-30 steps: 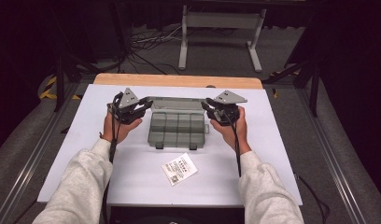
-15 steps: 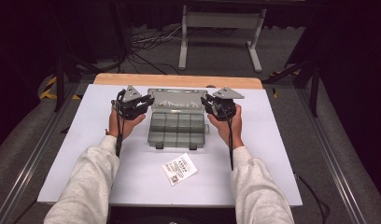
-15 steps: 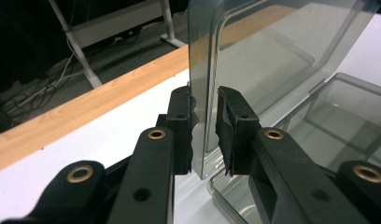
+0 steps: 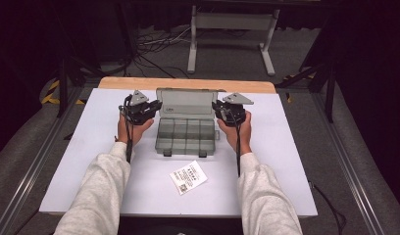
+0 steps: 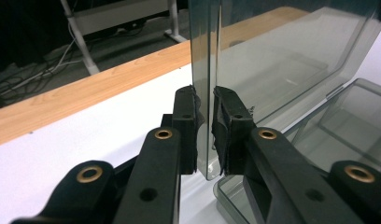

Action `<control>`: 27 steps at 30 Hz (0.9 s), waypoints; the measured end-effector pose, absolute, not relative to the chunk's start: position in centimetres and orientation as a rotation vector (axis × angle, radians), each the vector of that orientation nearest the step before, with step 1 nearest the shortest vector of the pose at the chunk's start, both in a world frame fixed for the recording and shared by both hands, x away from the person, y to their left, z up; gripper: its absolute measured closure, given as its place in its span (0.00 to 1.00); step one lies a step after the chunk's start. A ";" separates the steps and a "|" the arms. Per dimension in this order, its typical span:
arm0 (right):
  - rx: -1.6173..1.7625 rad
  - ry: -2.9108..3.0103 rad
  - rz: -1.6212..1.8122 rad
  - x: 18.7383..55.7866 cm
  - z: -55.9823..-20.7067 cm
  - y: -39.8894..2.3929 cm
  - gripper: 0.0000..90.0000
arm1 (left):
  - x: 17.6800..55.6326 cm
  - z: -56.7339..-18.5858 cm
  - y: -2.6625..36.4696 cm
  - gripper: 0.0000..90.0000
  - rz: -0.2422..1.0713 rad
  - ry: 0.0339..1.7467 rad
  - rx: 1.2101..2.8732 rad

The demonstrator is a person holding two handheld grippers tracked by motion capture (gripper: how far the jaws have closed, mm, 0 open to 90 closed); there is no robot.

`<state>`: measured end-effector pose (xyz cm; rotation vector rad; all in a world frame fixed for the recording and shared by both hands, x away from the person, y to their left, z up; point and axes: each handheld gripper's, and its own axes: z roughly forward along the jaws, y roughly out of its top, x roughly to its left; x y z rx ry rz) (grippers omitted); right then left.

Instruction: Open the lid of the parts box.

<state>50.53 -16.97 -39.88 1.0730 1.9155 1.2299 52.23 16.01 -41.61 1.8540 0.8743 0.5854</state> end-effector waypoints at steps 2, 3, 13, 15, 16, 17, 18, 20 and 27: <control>1.100 1.912 1.234 50.7 -40.3 -17.0 0.90 | 52.5 -42.0 16.0 0.90 0.568 0.888 1.855; 1.100 1.912 1.235 50.8 -40.4 -17.0 0.90 | 52.5 -42.2 16.0 0.90 0.571 0.894 1.858; 1.128 1.902 1.209 51.1 -41.2 -16.7 0.91 | 52.8 -42.7 15.7 0.91 0.571 0.924 1.865; 1.136 1.895 1.201 51.1 -41.4 -16.6 0.92 | 52.9 -42.9 15.6 0.91 0.572 0.934 1.871; 1.136 1.895 1.201 51.1 -41.4 -16.6 0.92 | 52.9 -42.9 15.6 0.91 0.572 0.934 1.871; 1.143 1.888 1.199 51.1 -41.6 -16.6 0.92 | 53.0 -43.1 15.5 0.91 0.565 0.942 1.872; 1.156 1.885 1.196 51.1 -41.9 -16.5 0.92 | 53.0 -43.2 15.5 0.91 0.565 0.946 1.872; 1.165 1.881 1.192 51.2 -42.2 -16.4 0.92 | 53.0 -43.4 15.5 0.91 0.561 0.952 1.870; 1.174 1.894 1.143 51.4 -42.8 -16.2 0.92 | 53.2 -44.0 15.3 0.91 0.574 0.975 1.874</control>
